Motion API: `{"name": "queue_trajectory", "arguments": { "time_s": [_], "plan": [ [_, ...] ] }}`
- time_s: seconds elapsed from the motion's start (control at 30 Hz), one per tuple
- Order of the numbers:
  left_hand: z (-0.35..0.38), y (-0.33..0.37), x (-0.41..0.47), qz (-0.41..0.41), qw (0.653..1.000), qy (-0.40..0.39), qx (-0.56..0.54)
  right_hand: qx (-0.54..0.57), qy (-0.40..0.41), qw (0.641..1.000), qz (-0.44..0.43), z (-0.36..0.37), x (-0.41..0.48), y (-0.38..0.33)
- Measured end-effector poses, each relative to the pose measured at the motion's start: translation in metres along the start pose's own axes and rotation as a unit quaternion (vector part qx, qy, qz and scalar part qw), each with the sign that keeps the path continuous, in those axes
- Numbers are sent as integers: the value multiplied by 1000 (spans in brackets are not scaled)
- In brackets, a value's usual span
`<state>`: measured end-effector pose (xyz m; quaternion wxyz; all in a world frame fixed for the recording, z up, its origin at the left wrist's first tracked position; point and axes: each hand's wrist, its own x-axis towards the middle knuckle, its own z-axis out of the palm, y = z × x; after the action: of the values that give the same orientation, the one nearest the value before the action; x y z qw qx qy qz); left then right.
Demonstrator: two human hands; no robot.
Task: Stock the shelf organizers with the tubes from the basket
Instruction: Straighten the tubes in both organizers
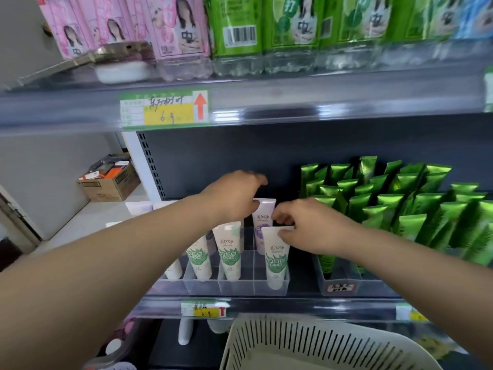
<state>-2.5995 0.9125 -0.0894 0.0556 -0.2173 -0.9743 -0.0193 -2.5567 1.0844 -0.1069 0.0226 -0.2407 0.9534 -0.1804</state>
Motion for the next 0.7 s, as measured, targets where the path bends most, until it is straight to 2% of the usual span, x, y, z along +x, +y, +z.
{"name": "queue_trajectory", "arguments": {
  "time_s": [0.3,0.47,0.7],
  "plan": [
    [18,2,22,-14,997,-76,11,-4,0,1000,-16,21,8,9],
    [23,1,19,-17,998,-63,3,-9,26,999,-40,27,11,8],
    [27,-4,18,-11,998,-54,0,25,46,998,-27,33,20,3]
  ]
}}
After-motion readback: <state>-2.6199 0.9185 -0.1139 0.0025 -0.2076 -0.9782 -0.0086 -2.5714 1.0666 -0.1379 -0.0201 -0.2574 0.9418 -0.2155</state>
